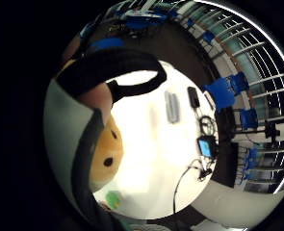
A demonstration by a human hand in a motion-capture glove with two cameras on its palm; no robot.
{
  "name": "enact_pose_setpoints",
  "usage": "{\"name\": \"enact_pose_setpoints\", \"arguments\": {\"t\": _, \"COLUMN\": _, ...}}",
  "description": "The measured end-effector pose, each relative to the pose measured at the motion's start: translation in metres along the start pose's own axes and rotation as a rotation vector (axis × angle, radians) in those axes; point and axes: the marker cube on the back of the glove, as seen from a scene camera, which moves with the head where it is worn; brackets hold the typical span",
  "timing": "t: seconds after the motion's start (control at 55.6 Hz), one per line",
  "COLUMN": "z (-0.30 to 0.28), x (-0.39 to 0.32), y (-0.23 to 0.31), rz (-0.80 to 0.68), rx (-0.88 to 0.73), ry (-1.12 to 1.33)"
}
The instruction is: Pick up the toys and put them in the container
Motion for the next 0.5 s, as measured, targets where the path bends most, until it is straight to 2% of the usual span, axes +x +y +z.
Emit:
{"name": "enact_pose_setpoints", "arguments": {"t": 0.054, "z": 0.010, "x": -0.022, "y": -0.011, "rz": -0.051, "rx": -0.024, "ry": -0.038}}
{"name": "enact_pose_setpoints", "arguments": {"t": 0.126, "z": 0.019, "x": -0.028, "y": -0.021, "rz": -0.033, "rx": -0.038, "ry": -0.037}}
{"name": "enact_pose_setpoints", "arguments": {"t": 0.216, "z": 0.024, "x": -0.035, "y": -0.020, "rz": -0.123, "rx": -0.056, "ry": -0.111}}
{"name": "enact_pose_setpoints", "arguments": {"t": 0.378, "z": 0.037, "x": -0.026, "y": -0.011, "rz": -0.088, "rx": -0.173, "ry": -0.126}}
{"name": "enact_pose_setpoints", "arguments": {"t": 0.503, "z": 0.037, "x": -0.018, "y": 0.000, "rz": -0.107, "rx": -0.188, "ry": -0.132}}
